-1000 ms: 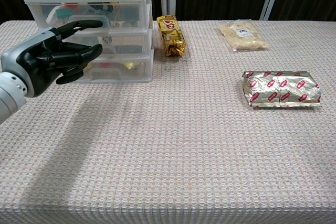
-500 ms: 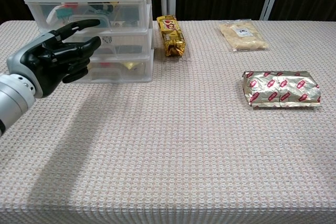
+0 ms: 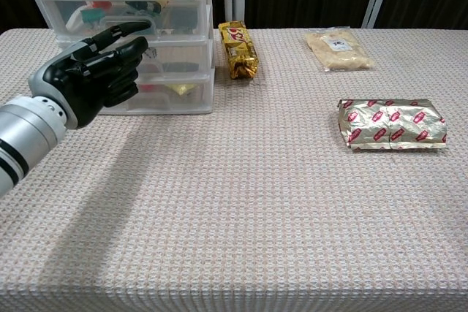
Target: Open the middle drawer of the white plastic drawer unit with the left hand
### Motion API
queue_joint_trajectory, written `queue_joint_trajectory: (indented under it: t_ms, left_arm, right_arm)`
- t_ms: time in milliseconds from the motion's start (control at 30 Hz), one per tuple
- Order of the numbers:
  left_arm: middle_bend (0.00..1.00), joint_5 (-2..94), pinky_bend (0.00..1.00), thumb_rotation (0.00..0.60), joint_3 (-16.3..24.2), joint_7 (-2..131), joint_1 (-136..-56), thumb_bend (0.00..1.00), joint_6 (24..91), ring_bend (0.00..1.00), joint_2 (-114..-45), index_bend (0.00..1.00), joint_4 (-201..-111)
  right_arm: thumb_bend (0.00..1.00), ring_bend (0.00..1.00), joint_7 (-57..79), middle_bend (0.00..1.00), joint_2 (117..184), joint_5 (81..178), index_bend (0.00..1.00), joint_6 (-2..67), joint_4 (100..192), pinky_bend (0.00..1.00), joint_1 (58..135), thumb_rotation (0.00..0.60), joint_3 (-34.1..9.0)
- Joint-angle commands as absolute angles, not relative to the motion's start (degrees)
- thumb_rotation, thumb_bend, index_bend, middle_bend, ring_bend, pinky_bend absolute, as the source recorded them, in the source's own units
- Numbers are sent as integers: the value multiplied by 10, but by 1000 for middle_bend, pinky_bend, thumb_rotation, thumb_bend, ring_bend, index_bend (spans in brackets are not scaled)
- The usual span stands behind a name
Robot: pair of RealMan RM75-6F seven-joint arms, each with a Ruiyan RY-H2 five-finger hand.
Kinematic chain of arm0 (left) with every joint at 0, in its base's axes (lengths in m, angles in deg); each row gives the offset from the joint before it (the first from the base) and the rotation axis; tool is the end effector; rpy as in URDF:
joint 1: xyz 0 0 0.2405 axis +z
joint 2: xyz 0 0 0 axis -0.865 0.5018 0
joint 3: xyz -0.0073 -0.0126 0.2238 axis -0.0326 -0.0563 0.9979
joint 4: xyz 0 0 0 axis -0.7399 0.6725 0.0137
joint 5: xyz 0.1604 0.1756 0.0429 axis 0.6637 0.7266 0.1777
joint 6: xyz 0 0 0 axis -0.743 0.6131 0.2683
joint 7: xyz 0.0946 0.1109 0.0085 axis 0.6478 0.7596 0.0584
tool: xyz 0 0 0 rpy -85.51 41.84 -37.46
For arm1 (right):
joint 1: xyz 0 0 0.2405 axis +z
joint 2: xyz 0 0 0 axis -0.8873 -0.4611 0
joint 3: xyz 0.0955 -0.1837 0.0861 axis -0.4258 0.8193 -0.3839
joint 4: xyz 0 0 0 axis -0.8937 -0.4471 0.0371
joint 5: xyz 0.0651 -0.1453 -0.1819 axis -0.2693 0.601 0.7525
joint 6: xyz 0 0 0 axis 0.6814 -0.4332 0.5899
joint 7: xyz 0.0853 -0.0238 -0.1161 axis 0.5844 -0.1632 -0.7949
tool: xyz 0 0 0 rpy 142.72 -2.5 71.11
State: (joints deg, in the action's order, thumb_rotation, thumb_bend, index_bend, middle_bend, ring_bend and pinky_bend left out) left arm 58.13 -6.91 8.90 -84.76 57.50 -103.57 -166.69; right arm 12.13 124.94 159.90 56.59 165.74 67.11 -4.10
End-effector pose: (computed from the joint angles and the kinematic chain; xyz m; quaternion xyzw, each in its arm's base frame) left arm -0.1022 0.2862 -0.0771 -0.1868 -0.7444 -0.6385 0.0570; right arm -0.2832 -0.1765 0.1436 0.6301 -0.3434 0.4082 0.5643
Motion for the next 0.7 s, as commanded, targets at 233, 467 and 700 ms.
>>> queue_joint_trajectory:
  t_ms: [233,467,700]
  left_arm:
    - [856,578,1000,600,-69,82,-845,397,573,928,-1029,461,-1672]
    - [856,596,1000,600,-40,74,-824,398,590,928,-1019,505,-1686]
    - [855,615,1000,600,-16,62,-807,398,608,928,-1012,504,-1701]
  right_arm:
    - [48,0,121,0,1250,1598,0,566,1656,0,670,600,-41]
    - [49,0,118,0,1252,1601,0,564,1656,0,670,600,-38]
    - [49,0,114,0,1252,1605,0,567,1658,0,669,600,-37]
